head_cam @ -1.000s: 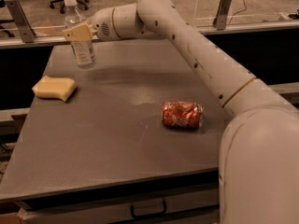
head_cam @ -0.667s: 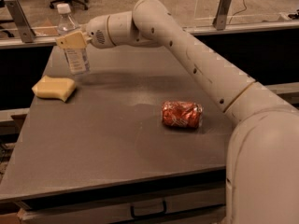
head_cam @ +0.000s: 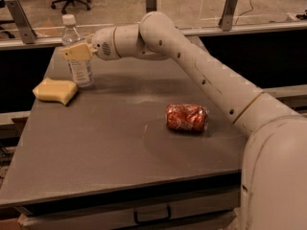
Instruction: Move blue plastic bottle near sponge
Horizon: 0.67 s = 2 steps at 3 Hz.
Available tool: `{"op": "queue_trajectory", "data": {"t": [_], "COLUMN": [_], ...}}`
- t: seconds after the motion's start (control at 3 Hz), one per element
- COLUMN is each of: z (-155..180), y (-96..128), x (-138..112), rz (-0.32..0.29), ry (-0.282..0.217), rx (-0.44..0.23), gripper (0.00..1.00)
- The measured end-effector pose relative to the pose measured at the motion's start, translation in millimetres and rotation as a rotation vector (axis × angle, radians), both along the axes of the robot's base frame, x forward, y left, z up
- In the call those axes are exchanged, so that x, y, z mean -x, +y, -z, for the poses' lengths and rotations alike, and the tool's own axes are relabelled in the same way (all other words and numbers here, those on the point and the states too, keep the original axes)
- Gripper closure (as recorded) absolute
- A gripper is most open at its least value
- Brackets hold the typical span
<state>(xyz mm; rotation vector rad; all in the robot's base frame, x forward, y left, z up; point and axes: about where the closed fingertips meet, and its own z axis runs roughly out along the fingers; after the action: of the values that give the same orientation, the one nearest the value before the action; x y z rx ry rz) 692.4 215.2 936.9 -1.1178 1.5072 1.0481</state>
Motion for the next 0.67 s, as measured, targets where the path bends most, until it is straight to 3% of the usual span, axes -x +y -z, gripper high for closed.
{"op": "queue_trajectory", "data": {"t": [0.33,0.67], "z": [7.3,12.7], "y": [2.6,3.2], "x": [4.0,8.8], "rz": [-0.004,-0.001], "ry": [0.025,0.048], "rx": [-0.014,-0.023], "gripper": [0.86,0.63]}}
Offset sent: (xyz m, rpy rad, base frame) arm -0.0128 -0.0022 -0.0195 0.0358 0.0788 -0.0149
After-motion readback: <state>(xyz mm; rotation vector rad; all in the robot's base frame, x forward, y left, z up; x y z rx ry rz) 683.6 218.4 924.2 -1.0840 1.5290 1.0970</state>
